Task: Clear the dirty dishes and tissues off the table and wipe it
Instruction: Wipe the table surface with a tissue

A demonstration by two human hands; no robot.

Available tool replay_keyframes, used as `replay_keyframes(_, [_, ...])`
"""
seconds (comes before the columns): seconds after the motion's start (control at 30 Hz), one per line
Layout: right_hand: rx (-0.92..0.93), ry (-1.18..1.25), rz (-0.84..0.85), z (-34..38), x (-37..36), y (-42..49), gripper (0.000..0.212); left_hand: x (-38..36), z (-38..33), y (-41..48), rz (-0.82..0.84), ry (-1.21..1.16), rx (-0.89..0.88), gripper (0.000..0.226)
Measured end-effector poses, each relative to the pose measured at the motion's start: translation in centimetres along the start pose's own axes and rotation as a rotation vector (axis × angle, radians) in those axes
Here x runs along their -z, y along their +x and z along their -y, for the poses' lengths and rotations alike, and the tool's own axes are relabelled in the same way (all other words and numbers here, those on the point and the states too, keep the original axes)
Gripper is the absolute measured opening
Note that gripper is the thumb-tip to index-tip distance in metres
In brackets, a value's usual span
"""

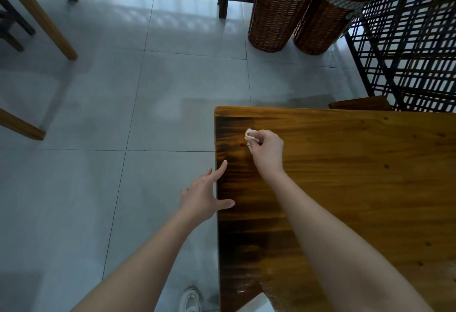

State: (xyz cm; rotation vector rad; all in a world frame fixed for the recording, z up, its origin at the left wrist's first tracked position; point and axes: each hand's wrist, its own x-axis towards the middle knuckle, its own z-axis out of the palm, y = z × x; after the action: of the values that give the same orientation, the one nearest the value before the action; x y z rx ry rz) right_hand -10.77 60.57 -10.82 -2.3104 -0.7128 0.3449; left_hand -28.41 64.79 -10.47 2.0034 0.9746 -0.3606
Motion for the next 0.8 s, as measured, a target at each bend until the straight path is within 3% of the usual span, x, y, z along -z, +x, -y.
replay_keyframes(0.2, [0.206, -0.157, 0.164, -0.1, 0.0, -1.4, 0.028, -0.1, 0.2, 0.0, 0.002, -0.004, -0.001, 0.100])
replay_keyframes(0.4, [0.126, -0.164, 0.122, 0.6, -0.1, 0.0, 0.031, -0.1, 0.0, 0.1, 0.006, 0.027, 0.010, 0.101])
replay_keyframes(0.8, [0.173, -0.289, 0.167, 1.0, 0.4, 0.2, 0.025, -0.4, 0.5, 0.6, -0.007, 0.023, 0.014, 0.102])
